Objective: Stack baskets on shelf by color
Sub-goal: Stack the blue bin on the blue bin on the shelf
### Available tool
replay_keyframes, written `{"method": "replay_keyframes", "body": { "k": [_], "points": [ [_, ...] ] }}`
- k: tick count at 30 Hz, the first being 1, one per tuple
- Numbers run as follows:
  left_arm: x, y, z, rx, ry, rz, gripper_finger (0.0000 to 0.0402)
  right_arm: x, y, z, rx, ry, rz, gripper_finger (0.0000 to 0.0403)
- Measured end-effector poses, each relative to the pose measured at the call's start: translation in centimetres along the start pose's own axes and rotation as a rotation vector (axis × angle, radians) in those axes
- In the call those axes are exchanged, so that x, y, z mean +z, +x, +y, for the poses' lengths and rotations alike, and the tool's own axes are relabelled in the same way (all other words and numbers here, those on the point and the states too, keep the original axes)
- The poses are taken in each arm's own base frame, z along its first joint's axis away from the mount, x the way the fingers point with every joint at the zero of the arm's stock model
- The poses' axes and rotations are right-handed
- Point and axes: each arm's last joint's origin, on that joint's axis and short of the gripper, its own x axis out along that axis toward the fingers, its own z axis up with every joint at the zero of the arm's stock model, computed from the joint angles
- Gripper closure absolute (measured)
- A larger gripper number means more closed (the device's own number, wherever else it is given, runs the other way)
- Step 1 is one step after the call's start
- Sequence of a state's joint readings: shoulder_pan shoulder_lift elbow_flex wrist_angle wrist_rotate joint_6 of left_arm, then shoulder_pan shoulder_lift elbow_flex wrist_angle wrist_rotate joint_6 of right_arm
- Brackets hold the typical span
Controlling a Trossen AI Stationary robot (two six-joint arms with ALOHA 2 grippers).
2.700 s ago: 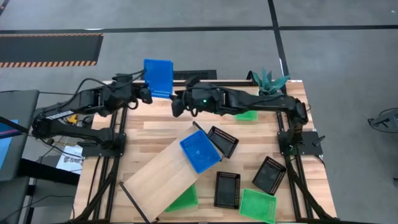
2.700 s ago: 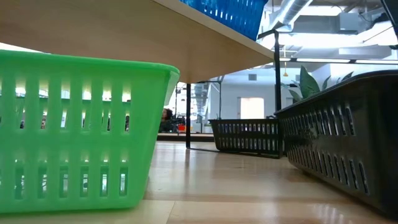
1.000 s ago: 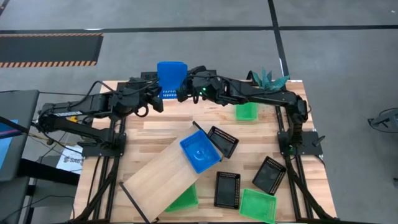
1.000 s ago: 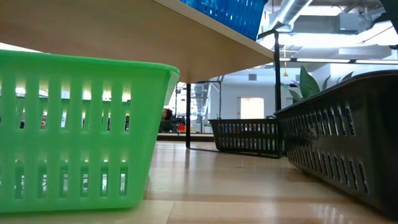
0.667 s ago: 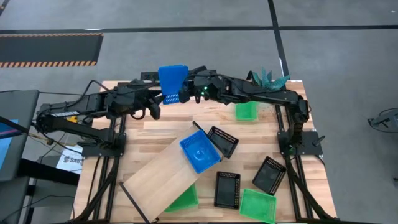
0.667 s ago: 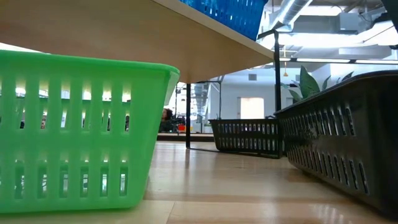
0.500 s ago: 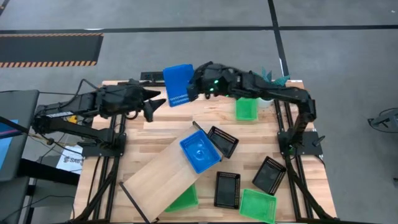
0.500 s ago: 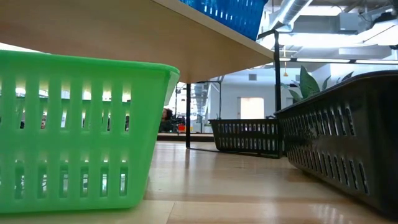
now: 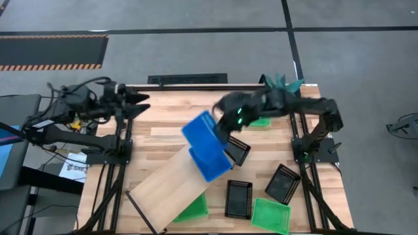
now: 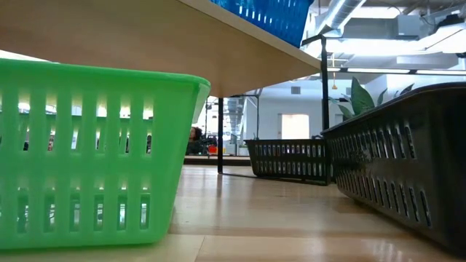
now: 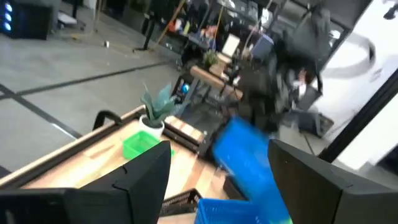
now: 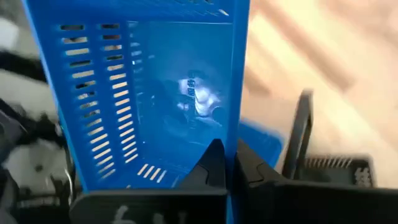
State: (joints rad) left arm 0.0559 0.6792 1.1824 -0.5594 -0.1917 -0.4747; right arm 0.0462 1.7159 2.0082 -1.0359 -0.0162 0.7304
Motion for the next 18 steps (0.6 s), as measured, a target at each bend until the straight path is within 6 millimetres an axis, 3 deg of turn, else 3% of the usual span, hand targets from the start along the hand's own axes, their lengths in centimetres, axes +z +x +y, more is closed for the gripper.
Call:
{"method": "replay_keyframes", "body": {
  "k": [3, 6, 10, 18],
  "points": [
    [0.2, -0.9, 0.1, -0.005, -0.005, -0.026, 0.0147, -1.3, 2.3, 1.2, -0.005, 0.009, 0.059, 0.0398],
    [0.3, -1.3, 0.2, -0.010, -0.008, -0.039, 0.0147, -2.2, 3.1, 1.9, 0.002, 0.032, 0.101, 0.0393],
    [0.3, -1.3, 0.2, -0.010, -0.007, -0.035, 0.0148, -3.3, 3.2, 2.3, -0.021, 0.037, 0.151, 0.0395],
    [0.2, -1.2, 0.2, -0.012, -0.003, -0.023, 0.0148, -3.3, 3.1, 0.8, -0.126, 0.090, 0.216, 0.0375]
  ]
}}
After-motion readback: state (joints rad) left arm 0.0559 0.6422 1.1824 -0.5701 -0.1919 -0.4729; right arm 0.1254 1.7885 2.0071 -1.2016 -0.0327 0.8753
